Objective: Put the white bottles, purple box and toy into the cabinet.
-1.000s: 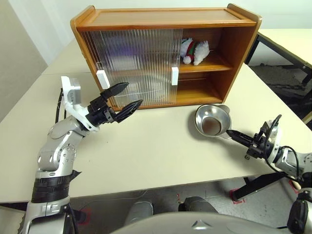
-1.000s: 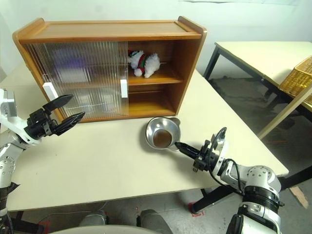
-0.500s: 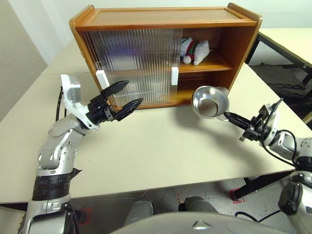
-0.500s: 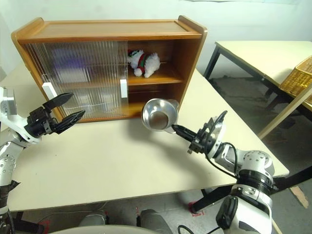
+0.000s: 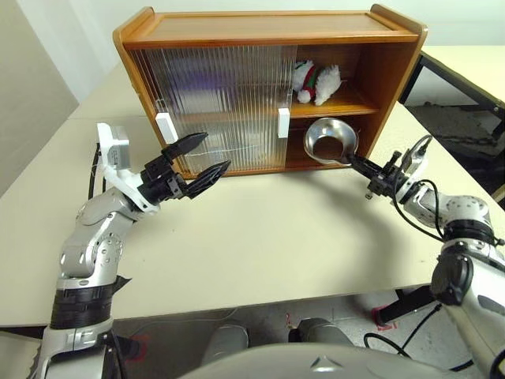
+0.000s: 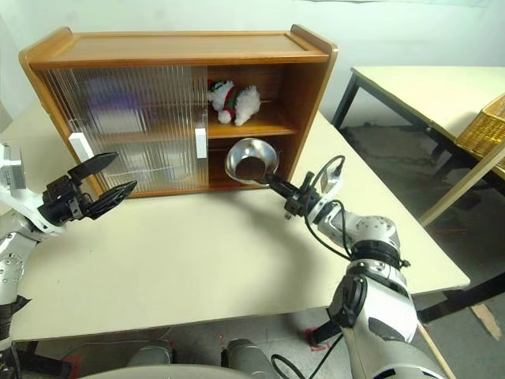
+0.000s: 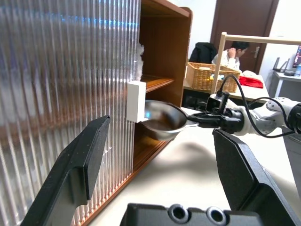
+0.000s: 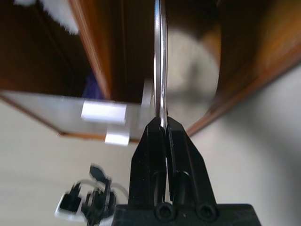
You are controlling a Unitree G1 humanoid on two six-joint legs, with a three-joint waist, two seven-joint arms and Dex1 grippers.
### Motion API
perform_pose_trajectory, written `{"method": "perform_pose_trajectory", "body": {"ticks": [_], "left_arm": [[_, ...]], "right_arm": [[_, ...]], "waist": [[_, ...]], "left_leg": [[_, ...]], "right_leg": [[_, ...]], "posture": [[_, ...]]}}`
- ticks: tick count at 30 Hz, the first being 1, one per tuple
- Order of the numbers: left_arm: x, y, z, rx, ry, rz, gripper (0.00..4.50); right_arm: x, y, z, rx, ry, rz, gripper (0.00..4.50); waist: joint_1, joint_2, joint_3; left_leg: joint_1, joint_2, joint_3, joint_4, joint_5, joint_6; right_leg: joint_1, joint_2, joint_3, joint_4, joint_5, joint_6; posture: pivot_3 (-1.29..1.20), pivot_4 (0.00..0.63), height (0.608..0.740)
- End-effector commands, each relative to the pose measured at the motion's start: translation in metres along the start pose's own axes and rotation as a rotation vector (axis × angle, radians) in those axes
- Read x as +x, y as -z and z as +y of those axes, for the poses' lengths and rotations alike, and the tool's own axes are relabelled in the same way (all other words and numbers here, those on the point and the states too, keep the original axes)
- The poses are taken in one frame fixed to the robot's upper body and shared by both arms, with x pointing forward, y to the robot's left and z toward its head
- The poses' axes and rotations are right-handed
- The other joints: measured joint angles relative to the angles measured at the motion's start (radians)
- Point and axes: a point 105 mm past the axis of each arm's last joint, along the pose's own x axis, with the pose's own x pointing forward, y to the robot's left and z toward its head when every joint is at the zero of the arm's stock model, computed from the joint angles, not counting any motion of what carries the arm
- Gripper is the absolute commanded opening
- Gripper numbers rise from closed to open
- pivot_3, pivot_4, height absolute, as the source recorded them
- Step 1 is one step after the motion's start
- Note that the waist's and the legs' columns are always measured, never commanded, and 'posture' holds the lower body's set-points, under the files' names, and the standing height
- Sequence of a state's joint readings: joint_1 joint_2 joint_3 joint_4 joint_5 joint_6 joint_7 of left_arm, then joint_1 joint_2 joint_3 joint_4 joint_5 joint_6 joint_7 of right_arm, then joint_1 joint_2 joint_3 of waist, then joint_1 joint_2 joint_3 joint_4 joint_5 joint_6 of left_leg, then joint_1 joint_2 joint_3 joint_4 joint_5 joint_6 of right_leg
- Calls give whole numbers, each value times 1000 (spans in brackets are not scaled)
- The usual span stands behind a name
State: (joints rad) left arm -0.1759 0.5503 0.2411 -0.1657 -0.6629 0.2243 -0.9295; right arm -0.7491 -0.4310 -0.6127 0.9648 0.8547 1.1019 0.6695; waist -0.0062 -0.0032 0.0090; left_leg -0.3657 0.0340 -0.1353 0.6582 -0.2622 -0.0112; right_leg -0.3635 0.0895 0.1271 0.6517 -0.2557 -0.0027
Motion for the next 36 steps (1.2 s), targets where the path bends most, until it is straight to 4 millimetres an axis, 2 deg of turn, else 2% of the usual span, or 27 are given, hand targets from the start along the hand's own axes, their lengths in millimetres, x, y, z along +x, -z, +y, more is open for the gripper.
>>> {"method": "perform_pose_trajectory", "body": {"ticks": [1,2,10,16,22,29,36], "left_arm": [[-2,-4,-1,22,-2,7,4500],[-2,-4,-2,22,-4,7,4500],[-6,-5,-3,23,-21,8,4500],[-10,-6,-5,25,-38,12,4500],[-11,-7,-6,26,-47,15,4500],[-13,-10,-7,36,-61,15,4500],[-20,-11,-10,42,-88,23,4500]], "right_arm": [[14,-4,3,-8,-5,-33,29],[16,-4,4,-8,-7,-40,29],[29,-7,-1,3,12,-103,29],[33,-13,-9,24,45,-186,29],[43,-12,-14,46,79,-234,29],[57,-10,-10,69,85,-273,29],[62,-9,-18,75,136,-319,29]], "waist": [[2,0,0],[3,0,0],[19,0,0],[23,0,0],[28,0,0],[36,0,0],[53,0,0]], "left_leg": [[0,1,0,0,0,0],[0,2,0,0,0,0],[1,6,0,0,0,0],[1,6,1,0,0,0],[1,7,1,0,0,0],[0,7,0,-1,0,0],[0,7,-7,-3,-1,-1]], "right_leg": [[0,1,0,0,1,-2],[0,2,0,0,3,-6],[-1,4,-2,0,4,-10],[-1,4,-1,0,4,-18],[-1,4,-2,0,4,-19],[-2,4,-2,0,6,-23],[-4,4,-2,0,5,-25]], "posture": [[41,0,740],[44,0,740],[69,0,740],[84,0,740],[90,0,740],[128,0,740],[157,0,740]]}}
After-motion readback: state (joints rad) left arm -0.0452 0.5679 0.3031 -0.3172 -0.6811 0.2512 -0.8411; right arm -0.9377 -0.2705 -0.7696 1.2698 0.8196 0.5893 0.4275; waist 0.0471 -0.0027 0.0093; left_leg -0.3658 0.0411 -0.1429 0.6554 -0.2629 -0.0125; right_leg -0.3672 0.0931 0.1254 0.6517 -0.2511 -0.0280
